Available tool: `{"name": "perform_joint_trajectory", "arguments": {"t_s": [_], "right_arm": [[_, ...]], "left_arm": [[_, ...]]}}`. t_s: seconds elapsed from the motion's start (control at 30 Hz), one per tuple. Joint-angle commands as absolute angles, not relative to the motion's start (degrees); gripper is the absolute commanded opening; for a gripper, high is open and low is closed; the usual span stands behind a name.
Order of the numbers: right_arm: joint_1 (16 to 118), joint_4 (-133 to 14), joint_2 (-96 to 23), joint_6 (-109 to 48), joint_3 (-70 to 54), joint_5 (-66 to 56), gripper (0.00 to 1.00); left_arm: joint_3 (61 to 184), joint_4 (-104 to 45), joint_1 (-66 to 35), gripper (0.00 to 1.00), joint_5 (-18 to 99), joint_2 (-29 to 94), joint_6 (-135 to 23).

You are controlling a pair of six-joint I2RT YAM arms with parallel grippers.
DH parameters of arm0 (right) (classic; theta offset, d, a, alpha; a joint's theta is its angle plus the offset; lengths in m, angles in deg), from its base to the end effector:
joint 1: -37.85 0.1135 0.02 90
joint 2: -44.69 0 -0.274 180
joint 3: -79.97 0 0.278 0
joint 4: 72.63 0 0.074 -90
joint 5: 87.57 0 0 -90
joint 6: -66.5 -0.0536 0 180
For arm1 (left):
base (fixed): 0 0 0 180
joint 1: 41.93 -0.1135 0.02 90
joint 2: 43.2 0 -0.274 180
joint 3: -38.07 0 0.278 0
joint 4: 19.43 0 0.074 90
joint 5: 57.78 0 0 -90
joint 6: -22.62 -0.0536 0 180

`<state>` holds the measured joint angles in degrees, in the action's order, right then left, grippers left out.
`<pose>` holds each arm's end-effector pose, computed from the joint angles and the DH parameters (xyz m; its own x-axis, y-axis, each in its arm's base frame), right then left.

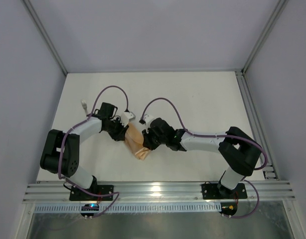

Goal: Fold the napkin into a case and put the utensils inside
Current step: Pick up the top corner of the smaller rectangle folded napkin.

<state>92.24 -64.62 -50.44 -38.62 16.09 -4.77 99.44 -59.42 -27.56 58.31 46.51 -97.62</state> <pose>0.2162 0.3134 0.1617 -0.5809 -0.3666 -0.7268 -0.7371 0.6157 0.2785 0.2929 -0.0994 0.1420 -0.5863 0.6171 -0.5248 0.7819 0.6006 -0.1671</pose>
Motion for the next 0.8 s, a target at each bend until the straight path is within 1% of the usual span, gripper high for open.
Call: {"name": "perform_joint_trajectory", "arguments": {"t_s": [0.0,0.07,0.2,0.43,0.47,0.6,0.77], "right_arm": [[92.25,-66.41,-51.20,-37.83,13.28,-5.04,0.11],[92.25,-67.54,-51.64,-37.57,13.10,-6.26,0.08],[92.25,-70.18,-52.26,-37.21,13.36,-8.20,0.08],[92.16,-74.32,-53.66,-36.69,15.12,-11.62,0.08],[92.08,-75.54,-53.84,-36.77,15.38,-12.15,0.08],[91.46,-77.57,-55.76,-37.39,16.44,-14.00,0.08],[90.50,-79.32,-58.58,-38.97,17.49,-15.58,0.08]], "left_arm": [[100.46,-58.00,-26.99,0.20,60.87,47.42,-96.82],[100.81,-58.00,-26.73,0.18,61.22,48.03,-96.56],[101.69,-57.21,-25.76,0.16,61.40,49.79,-96.12],[103.27,-56.59,-25.76,0.15,63.33,51.64,-94.80],[103.36,-56.59,-25.76,0.15,62.98,51.72,-94.63],[103.45,-55.45,-25.76,0.23,62.81,51.55,-93.92],[105.64,-56.41,-25.76,0.25,63.95,52.43,-92.78]]}}
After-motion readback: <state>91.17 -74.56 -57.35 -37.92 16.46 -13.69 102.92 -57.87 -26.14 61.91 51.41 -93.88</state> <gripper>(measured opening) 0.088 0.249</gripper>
